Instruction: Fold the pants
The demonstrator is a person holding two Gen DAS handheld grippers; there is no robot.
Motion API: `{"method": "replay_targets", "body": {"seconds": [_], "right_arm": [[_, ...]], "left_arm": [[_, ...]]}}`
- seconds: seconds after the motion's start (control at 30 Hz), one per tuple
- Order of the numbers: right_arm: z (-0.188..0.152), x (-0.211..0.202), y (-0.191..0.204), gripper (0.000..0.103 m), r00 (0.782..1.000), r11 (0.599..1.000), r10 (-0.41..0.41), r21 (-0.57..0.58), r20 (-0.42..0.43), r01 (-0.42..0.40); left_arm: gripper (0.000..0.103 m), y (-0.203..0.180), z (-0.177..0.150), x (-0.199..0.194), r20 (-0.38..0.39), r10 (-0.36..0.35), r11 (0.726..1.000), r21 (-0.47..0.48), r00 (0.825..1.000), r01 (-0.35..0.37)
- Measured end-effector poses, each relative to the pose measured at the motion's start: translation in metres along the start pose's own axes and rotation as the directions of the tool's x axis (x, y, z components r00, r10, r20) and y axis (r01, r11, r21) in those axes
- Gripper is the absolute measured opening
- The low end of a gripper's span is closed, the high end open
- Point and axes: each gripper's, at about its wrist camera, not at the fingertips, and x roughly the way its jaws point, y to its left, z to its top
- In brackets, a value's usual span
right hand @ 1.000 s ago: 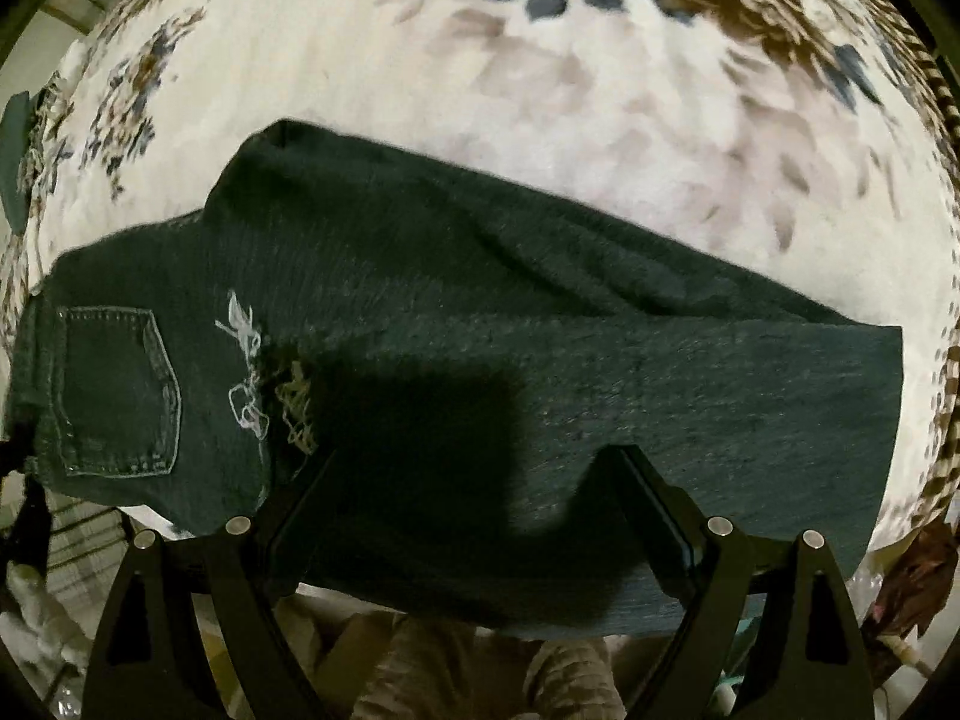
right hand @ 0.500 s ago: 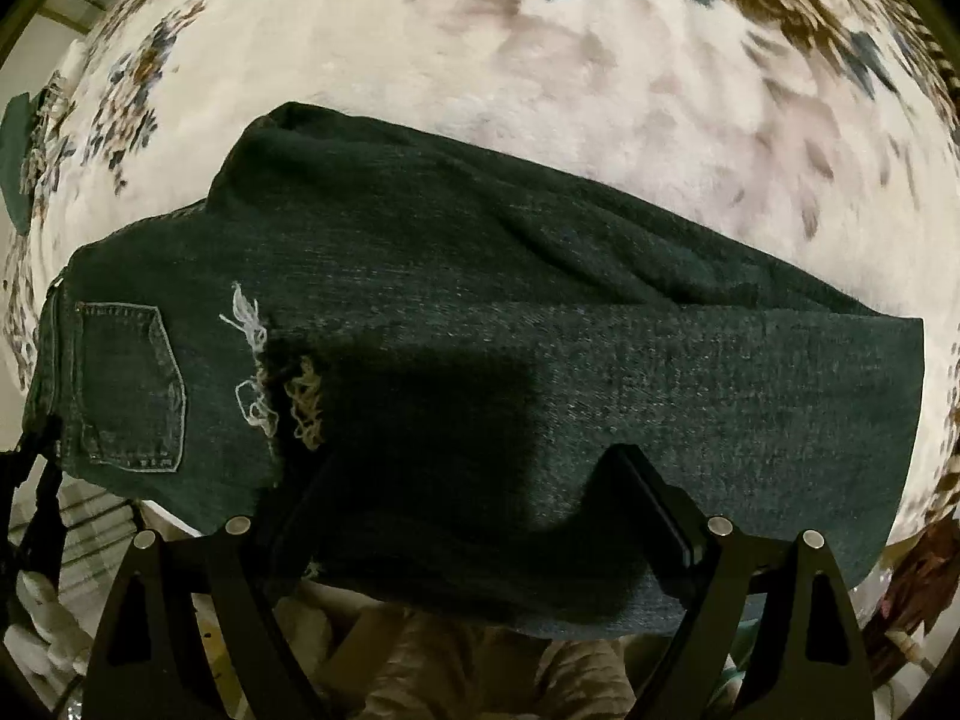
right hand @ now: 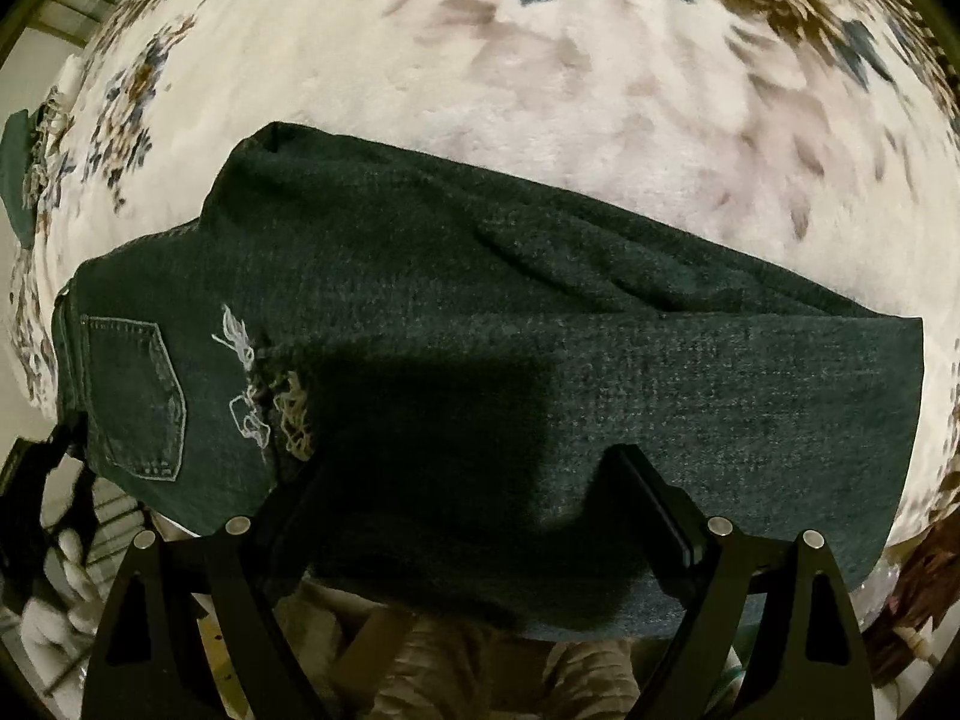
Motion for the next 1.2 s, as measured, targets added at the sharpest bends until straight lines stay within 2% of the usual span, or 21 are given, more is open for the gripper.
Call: {"method": "replay_targets", "body": {"seconds": [0.13,0.23,0.27,0.3,0.33,0.37,0.5,0.6,0.67,0.73,0.8,0.83,0.87,0.97,1.03,1.07,1.2], "right_arm": [[0.009,-0.002,0.005,0.092,1.000,1.000,0.000,-0.014,0.002,0.000],[0.011,-0.004,0.010,0.092,1.000,1.000,-0.011,-0.022,0.005,0.011],[0.011,-0.005,0.010,0.092,1.000,1.000,-0.012,-0.021,0.005,0.012],[0.010,-0.006,0.010,0.092,1.000,1.000,-0.013,-0.021,0.005,0.013],[0.009,-0.006,0.012,0.092,1.000,1.000,-0.015,-0.023,0.008,0.015],[0.008,-0.007,0.013,0.092,1.000,1.000,-0.016,-0.025,0.009,0.017],[0.004,-0.002,0.023,0.092,1.000,0.999,-0.023,-0.028,0.007,0.023],[0.002,-0.001,0.024,0.092,1.000,0.999,-0.024,-0.025,0.003,0.024],[0.002,-0.001,0.025,0.092,1.000,1.000,-0.020,-0.020,0.004,0.020],[0.003,-0.002,0.025,0.092,1.000,1.000,-0.016,-0.018,0.005,0.016],[0.002,-0.002,0.027,0.092,1.000,1.000,-0.014,-0.017,0.007,0.014],[0.002,-0.003,0.026,0.092,1.000,1.000,-0.016,-0.017,0.011,0.016],[0.003,-0.005,0.024,0.092,1.000,1.000,-0.019,-0.016,0.014,0.019],[0.003,-0.009,0.015,0.092,0.999,0.999,-0.044,-0.003,0.024,0.044],[0.002,-0.011,0.010,0.092,0.997,0.997,-0.070,0.012,0.038,0.070],[0.002,-0.012,0.007,0.092,0.996,0.997,-0.080,0.017,0.043,0.079],[-0.002,-0.020,-0.008,0.092,0.992,0.993,-0.105,0.056,0.072,0.101]], "left_arm": [[0.047,0.001,0.007,0.020,-0.020,-0.027,0.999,-0.034,0.999,0.026],[0.049,-0.004,0.015,0.029,-0.010,-0.021,0.999,-0.047,1.000,0.020],[0.047,-0.009,0.015,0.028,-0.008,-0.005,0.999,-0.042,1.000,0.005],[0.043,-0.013,0.015,0.026,0.000,0.009,1.000,-0.030,1.000,-0.009],[0.031,-0.022,0.011,0.017,0.030,0.017,1.000,0.008,0.999,-0.017],[0.027,-0.027,0.008,0.011,0.050,0.033,0.999,0.040,0.998,-0.035],[0.023,-0.054,-0.014,-0.019,0.126,0.040,0.984,0.168,0.991,-0.061],[0.024,-0.058,-0.018,-0.020,0.120,0.026,0.982,0.185,0.992,-0.048],[0.026,-0.051,-0.007,-0.010,0.100,0.029,0.987,0.152,0.995,-0.045],[0.034,-0.031,0.010,0.009,0.049,0.029,0.998,0.061,0.998,-0.032],[0.040,-0.007,0.023,0.031,-0.013,-0.031,0.997,-0.066,0.999,0.030],[0.042,0.003,0.028,0.037,-0.006,-0.086,0.989,-0.119,0.996,0.085],[0.042,0.005,0.030,0.039,-0.007,-0.101,0.986,-0.131,0.995,0.099],[0.040,-0.009,0.026,0.033,0.023,-0.064,0.996,-0.056,0.998,0.065],[0.031,-0.019,0.020,0.026,0.052,-0.029,1.000,0.003,0.998,0.028],[0.026,-0.023,0.017,0.021,0.070,-0.026,0.999,0.024,0.997,0.025],[0.021,-0.042,0.006,0.000,0.125,-0.025,0.993,0.114,0.992,0.011]]}}
